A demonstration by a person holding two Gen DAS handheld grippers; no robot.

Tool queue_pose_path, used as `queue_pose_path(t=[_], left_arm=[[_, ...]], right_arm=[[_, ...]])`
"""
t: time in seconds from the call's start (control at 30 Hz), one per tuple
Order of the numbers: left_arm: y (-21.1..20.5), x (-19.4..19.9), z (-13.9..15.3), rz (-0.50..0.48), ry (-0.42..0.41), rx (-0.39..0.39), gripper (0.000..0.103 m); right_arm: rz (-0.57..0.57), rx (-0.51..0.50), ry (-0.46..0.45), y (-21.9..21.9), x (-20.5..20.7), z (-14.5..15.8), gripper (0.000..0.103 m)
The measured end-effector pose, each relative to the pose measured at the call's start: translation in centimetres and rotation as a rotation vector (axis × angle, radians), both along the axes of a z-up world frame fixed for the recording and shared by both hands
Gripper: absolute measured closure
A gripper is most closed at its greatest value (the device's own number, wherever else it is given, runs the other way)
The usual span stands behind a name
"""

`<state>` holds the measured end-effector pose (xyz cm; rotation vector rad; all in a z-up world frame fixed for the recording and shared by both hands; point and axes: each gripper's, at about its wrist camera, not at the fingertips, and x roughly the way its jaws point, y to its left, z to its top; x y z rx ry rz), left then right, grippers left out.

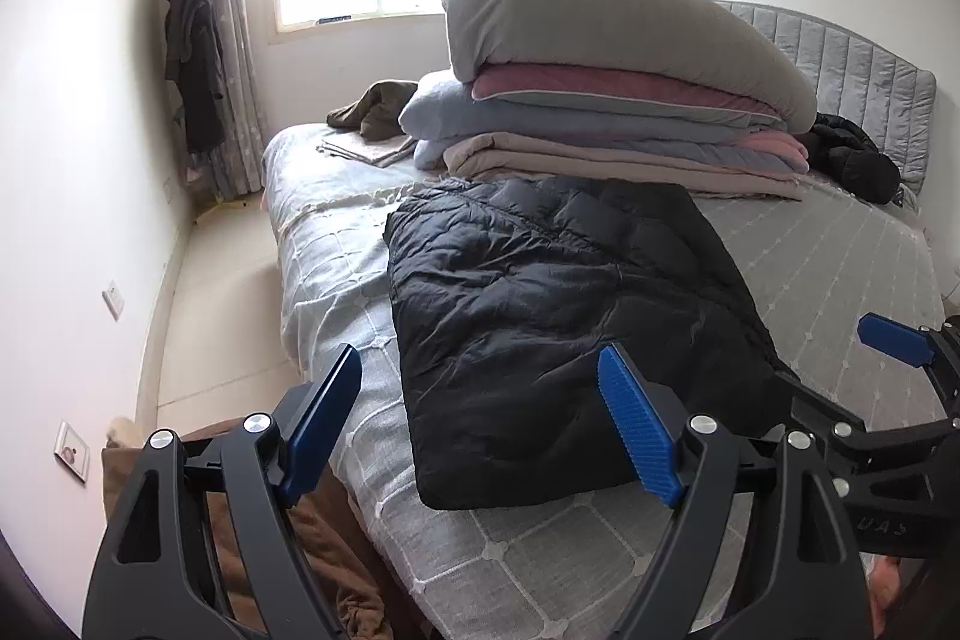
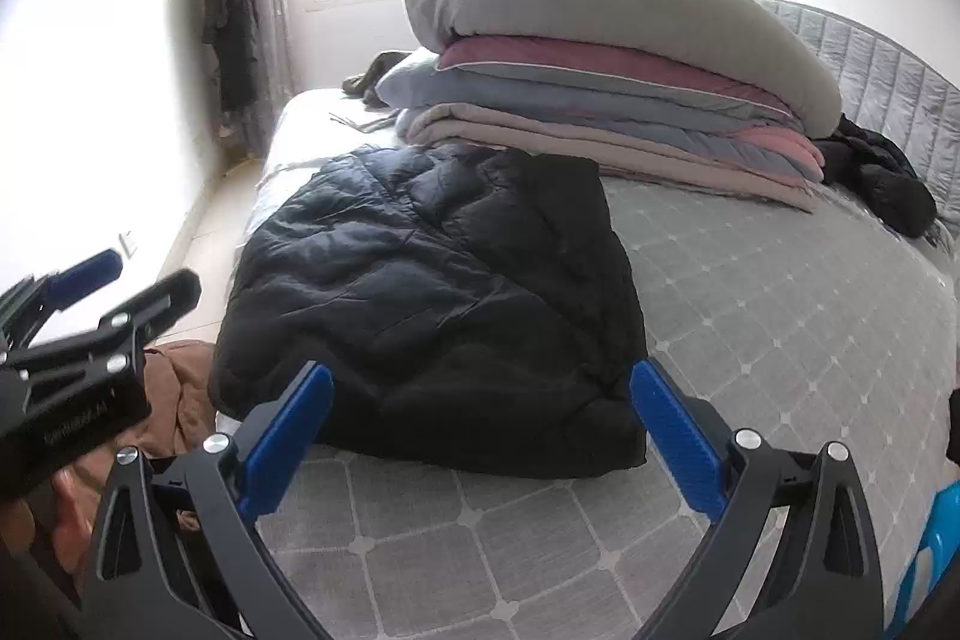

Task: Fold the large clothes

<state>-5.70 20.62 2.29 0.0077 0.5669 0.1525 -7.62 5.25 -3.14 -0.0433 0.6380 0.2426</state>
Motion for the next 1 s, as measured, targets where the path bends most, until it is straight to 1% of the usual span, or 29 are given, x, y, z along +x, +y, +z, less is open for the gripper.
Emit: queue_pose_path(t=[0.2,0.33,0.53,0.63,0.73,0.87,1.0], left_arm=[[-0.1,0.5,-0.7,0.001,0.045,-0.007,0.025],[-0.1,0.6,-0.7,0.012,0.053,-0.019,0.025],[0.0,1.0,-1.0,0.02,0.082,-0.017,0.025],[0.4,1.4,-1.3,0.022,0.118,-0.043,0.025],[0.7,1.8,-1.9,0.024,0.165,-0.066,0.025],[0.7,2.3,-2.7,0.02,0.221,-0.078,0.025],[0.5,2.5,-3.2,0.016,0.243,-0.071,0.025]], right_arm=[[-0.039,-0.012,0.021,0.5,0.6,0.1,0.007],[-0.059,0.0,0.021,0.5,0.7,0.2,0.007],[-0.089,-0.021,-0.013,0.6,0.3,0.8,0.007],[-0.1,-0.039,-0.018,0.7,0.4,0.7,0.007],[-0.113,-0.041,0.005,0.5,0.8,0.3,0.007],[-0.128,-0.043,0.045,0.3,1.3,-0.1,0.007],[-0.124,-0.054,0.105,0.5,1.9,-0.7,0.007]])
